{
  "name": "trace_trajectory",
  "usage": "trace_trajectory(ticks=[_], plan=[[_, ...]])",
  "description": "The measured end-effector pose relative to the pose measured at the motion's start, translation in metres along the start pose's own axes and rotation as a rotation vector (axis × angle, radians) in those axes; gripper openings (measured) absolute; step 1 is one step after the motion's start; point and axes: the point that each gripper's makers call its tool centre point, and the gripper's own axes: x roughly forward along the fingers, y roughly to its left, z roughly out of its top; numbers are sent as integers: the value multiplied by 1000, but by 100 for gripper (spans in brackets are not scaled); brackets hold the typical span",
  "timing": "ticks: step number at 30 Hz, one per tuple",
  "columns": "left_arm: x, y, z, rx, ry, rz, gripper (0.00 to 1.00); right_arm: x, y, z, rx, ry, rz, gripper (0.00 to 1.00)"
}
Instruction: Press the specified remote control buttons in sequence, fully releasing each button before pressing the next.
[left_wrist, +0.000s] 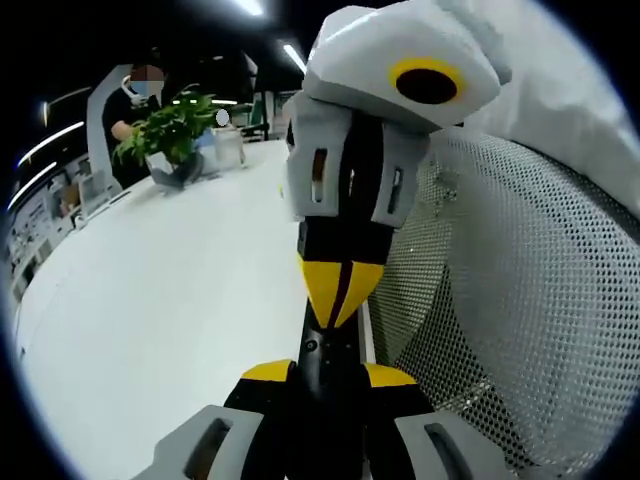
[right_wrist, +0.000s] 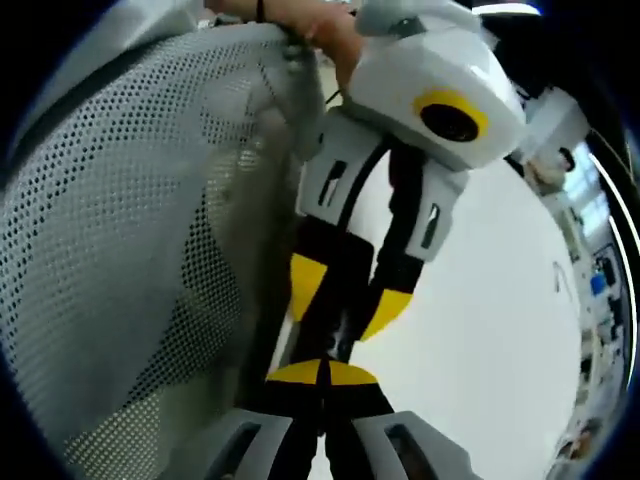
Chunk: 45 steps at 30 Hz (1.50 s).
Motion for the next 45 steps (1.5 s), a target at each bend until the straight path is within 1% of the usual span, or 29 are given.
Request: trace_trajectory(ticks=[2,3,5,6,8,11,12,14,18,19,21,23,25,26,27,29,31,32,34,39,42,43,44,45], plan=[[0,0,0,1,0,0,25,1,-1,0,18,25,28,0],[0,0,0,1,0,0,25,1,-1,0,47,34,43,0],[0,0,0,2,0,0,25,0,-2,-1,108,29,56,0],[0,0,0,4,-1,0,25,0,-3,-1,147,18,60,0],[0,0,0,5,-2,0,25,-1,-4,-1,228,-22,46,0],[-2,1,0,-15,-4,-2,25,-2,-3,-2,263,-70,12,0],[-3,1,-1,-17,-4,-2,25,-2,-3,-2,261,-79,6,0],[-8,0,-3,-36,-5,0,25,-2,-2,-2,266,-84,-6,0],[-13,-3,-7,-43,-8,1,25,-2,-3,1,290,-102,-16,0],[-12,-3,-6,-33,-4,0,25,-3,-4,0,313,-115,-25,0],[-11,-3,-6,-19,7,1,25,-5,-4,2,388,-154,-41,0],[-11,-3,-6,-15,9,1,25,-7,-1,7,418,-192,-33,0],[-12,-4,-7,-15,9,0,25,-8,-1,10,399,-193,-43,0],[-12,-3,-7,-18,7,-1,25,-7,-2,12,364,-188,-58,0],[-12,-2,-7,-19,7,-1,25,-6,-2,14,350,-182,-57,0],[-11,-2,-7,-20,5,-2,25,-2,3,18,336,-181,-14,0],[-11,-2,-6,-21,5,-4,25,2,6,22,312,-177,5,0],[-11,-2,-7,-16,6,-5,25,3,4,21,270,-153,-9,0],[-11,-2,-7,-18,6,-3,25,4,6,21,271,-147,-4,0],[-10,-2,-7,-12,8,-6,25,5,7,21,202,-97,23,0],[-10,-2,-7,-13,8,-9,25,7,9,22,199,-85,43,0],[-10,-2,-6,-13,9,-8,25,6,9,22,185,-80,41,0],[-10,-2,-7,-14,8,-8,25,6,9,21,150,-77,35,0],[-10,-2,-7,-15,8,-9,25,6,11,21,162,-80,30,0]])
